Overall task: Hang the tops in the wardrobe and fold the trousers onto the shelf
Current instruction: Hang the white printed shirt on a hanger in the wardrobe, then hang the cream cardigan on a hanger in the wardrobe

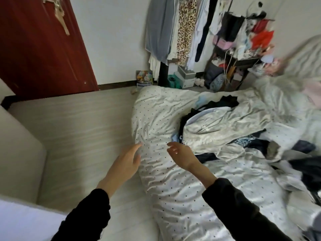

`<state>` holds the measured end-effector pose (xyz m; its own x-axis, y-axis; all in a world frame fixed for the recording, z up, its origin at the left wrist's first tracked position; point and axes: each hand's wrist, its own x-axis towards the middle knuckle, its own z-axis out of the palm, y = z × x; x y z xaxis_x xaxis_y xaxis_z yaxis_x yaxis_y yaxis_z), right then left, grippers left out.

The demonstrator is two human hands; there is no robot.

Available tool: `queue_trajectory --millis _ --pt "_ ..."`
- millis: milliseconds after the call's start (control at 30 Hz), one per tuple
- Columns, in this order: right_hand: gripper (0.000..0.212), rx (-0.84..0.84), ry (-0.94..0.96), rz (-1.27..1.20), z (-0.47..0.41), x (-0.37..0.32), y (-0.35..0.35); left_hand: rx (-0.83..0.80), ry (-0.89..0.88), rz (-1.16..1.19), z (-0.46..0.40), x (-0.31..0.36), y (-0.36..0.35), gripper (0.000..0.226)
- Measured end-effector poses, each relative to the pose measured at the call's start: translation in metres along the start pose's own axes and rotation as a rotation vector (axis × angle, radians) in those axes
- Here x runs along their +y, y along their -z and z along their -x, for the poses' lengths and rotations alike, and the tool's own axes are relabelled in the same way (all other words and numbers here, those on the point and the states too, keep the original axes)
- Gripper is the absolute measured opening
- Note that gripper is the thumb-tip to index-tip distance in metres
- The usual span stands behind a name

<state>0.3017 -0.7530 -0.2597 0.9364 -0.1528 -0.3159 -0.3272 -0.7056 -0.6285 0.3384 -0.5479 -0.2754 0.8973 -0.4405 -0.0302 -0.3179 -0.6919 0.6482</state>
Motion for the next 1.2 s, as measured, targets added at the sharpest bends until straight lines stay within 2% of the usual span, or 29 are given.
queue_trajectory --millis 133,400,633,767,833,900,967,1033,1067,1133,1200 --pt "0.034 0.055 -0.057 0.016 -0.047 0.064 0.051 -0.135 -0.012 0.017 -0.066 0.032 -0.053 0.043" --pt "0.039 0.091 -0.354 0.123 -0.128 0.159 0.104 -0.356 -0.082 -0.043 -0.166 0.062 -0.121 0.044" --pt "0.043 0.109 -0.421 0.358 -0.186 0.194 0.094 -0.564 -0.173 -0.094 -0.260 0.044 -0.174 0.046" --pt "0.052 0.014 -0.376 0.746 -0.217 0.210 0.078 -0.585 -0.286 -0.110 -0.302 0.040 -0.200 0.045" --pt "0.046 -0.017 -0.389 0.848 -0.229 0.219 0.076 -0.578 -0.319 -0.084 -0.318 0.041 -0.213 0.044" --pt "0.032 0.001 -0.397 0.839 -0.237 0.227 0.073 -0.609 -0.320 -0.061 -0.330 0.042 -0.224 0.046" --pt "0.020 0.129 -0.332 0.823 -0.235 0.231 0.076 -0.658 -0.384 -0.106 -0.339 0.047 -0.236 0.049" --pt "0.024 0.314 -0.283 0.745 -0.228 0.228 0.084 -0.692 -0.431 -0.175 -0.345 0.054 -0.242 0.049" --pt "0.025 0.412 -0.256 0.673 -0.223 0.230 0.088 -0.706 -0.453 -0.211 -0.347 0.062 -0.242 0.042" --pt "0.020 0.567 -0.252 0.558 -0.207 0.231 0.095 -0.636 -0.520 -0.205 -0.348 0.079 -0.241 0.011" --pt "0.015 0.682 -0.312 0.413 -0.192 0.233 0.101 -0.576 -0.552 -0.127 -0.345 0.094 -0.237 0.039"
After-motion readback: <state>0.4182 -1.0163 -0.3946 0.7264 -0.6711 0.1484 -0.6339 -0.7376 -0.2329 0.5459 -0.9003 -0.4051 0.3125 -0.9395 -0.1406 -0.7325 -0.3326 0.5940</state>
